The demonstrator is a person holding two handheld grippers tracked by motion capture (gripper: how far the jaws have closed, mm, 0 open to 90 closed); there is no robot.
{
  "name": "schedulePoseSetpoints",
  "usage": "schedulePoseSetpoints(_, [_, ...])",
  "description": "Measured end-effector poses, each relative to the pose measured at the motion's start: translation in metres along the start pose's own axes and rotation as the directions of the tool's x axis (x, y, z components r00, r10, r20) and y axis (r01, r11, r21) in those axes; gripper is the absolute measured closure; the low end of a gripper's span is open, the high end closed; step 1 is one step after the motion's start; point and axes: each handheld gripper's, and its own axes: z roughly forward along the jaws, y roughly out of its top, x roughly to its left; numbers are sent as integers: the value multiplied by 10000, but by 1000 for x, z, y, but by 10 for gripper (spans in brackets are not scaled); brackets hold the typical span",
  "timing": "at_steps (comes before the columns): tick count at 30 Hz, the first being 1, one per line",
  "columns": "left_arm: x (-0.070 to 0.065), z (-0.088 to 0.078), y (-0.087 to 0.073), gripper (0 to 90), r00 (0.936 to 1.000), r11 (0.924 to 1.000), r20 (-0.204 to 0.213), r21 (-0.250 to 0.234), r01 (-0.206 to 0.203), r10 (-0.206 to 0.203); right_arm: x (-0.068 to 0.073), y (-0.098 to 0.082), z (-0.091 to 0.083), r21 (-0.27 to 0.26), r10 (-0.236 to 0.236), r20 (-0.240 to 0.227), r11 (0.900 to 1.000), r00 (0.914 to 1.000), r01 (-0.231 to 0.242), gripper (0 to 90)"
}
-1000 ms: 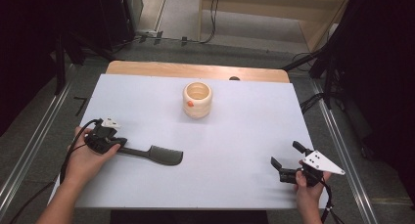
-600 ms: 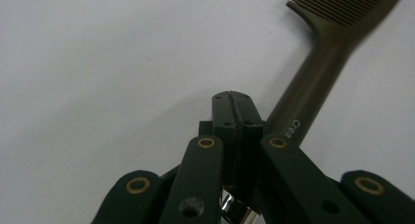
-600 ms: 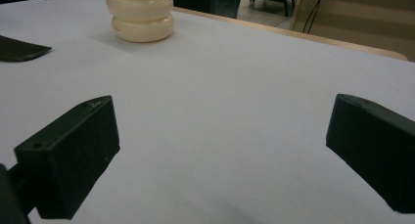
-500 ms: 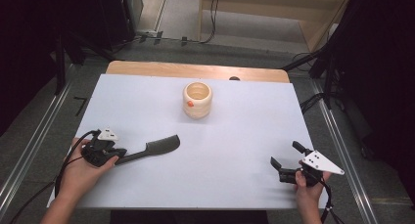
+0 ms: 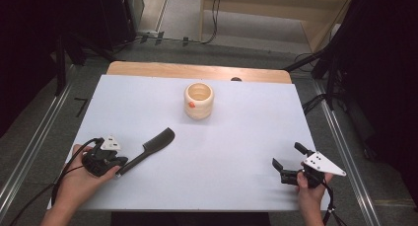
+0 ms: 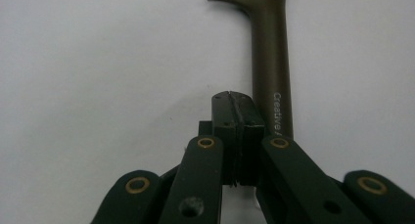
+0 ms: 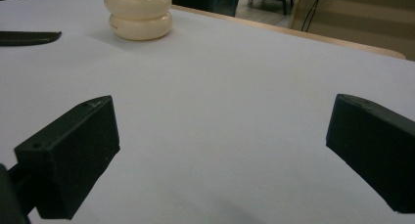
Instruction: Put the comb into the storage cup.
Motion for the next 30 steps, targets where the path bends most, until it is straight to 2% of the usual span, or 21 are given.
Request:
schedulePoseSetpoints(1, [0, 0, 0, 790, 10000, 10000, 0, 0, 0, 0, 0, 0, 0, 0, 0, 0, 10000, 10000, 0, 0])
schedulePoseSetpoints(2, [2, -3, 2, 790, 9999, 9998, -20, -158, 98, -98, 0, 0, 0, -4, -7, -3, 10000, 10000, 7, 0])
schedulePoseSetpoints(4, [3, -8, 9, 695, 9996, 9987, 134, -438, 254, -248, 0, 0, 0, 12, 25, 20, 10000, 10000, -25, 0])
schedulePoseSetpoints(6, [2, -10, 11, 664, 9996, 9988, 201, -446, 188, -179, 0, 0, 0, 15, 35, 22, 10000, 10000, -35, 0])
schedulePoseSetpoints(7, [1, -11, 17, 643, 9989, 9992, 454, -388, 91, -73, 0, 0, 0, 32, 38, 48, 10000, 10000, -38, 0])
schedulePoseSetpoints(8, [1, -11, 17, 623, 9989, 9992, 454, -388, 91, -73, 0, 0, 0, 32, 38, 48, 10000, 10000, -38, 0])
schedulePoseSetpoints(12, [-5, -8, 28, 620, 9977, 9997, 674, -228, -94, 109, 1, 0, 1, 110, -36, 105, 9999, 9999, 35, 0])
schedulePoseSetpoints(14, [-9, -2, 34, 620, 9962, 9995, 811, 60, -320, 314, 1, 0, 1, 98, -50, 115, 9999, 9999, 49, 0])
schedulePoseSetpoints(18, [-11, 6, 38, 620, 9950, 9983, 923, 414, -420, 381, 1, 0, 1, 143, -43, 125, 9999, 9999, 41, 0])
schedulePoseSetpoints(20, [-13, 14, 39, 620, 9960, 9954, 824, 856, -423, 353, 1, 0, 1, 138, -58, 123, 9999, 9999, 57, 0])
schedulePoseSetpoints(23, [-13, 19, 39, 620, 9960, 9920, 826, 1189, -434, 337, 1, 0, 1, 124, -52, 144, 9999, 9999, 50, 0])
schedulePoseSetpoints(28, [-14, 24, 38, 630, 9957, 9900, 876, 1347, -428, 311, 1, 0, 2, 147, -58, 161, 9999, 9999, 55, 0])
schedulePoseSetpoints(30, [-15, 25, 37, 647, 9964, 9892, 759, 1383, -485, 383, 1, 0, 2, 163, -63, 180, 9998, 9998, 60, 0])
